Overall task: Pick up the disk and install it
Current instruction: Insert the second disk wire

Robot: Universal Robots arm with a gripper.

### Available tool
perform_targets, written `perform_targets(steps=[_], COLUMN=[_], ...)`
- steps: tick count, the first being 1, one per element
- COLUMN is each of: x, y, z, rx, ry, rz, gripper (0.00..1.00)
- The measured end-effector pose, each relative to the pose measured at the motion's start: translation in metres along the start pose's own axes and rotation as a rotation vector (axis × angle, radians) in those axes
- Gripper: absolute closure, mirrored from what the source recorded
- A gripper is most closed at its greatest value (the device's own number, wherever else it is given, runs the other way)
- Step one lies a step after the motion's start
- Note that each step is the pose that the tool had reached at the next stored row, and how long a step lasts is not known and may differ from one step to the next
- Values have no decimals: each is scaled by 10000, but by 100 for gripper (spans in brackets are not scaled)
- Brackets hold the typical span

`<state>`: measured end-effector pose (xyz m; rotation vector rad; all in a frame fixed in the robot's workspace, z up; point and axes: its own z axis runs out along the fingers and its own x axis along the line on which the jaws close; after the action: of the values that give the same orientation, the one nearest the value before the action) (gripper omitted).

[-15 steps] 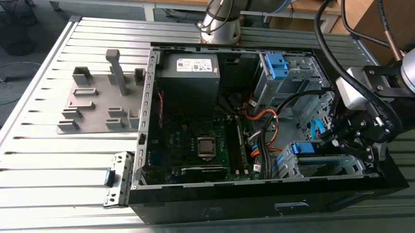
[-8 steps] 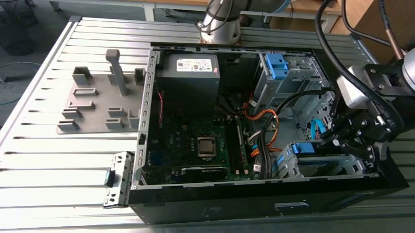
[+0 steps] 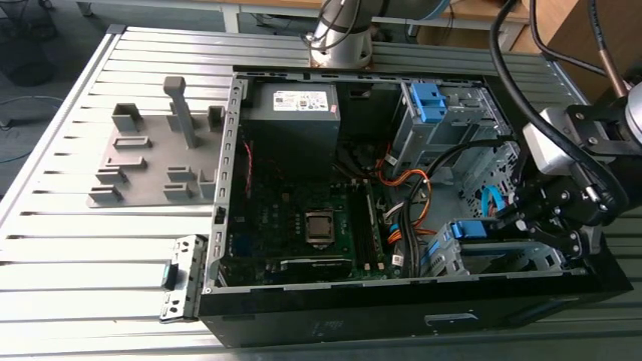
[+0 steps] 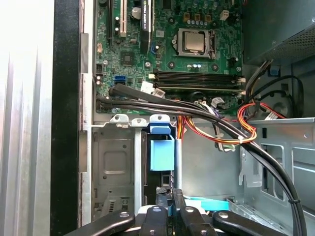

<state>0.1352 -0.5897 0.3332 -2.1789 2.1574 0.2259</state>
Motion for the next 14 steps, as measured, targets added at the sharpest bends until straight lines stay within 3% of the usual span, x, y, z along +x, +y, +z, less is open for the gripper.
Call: perform_targets(steps=[5,9,14], x=[2,-4,-2], y=[-2,1,1], z=[13,-32,-24], rx=[-17,-17,-31], ry=[-79,-99,-126], rz=[-2,-3,-2], gripper=[84,84,84])
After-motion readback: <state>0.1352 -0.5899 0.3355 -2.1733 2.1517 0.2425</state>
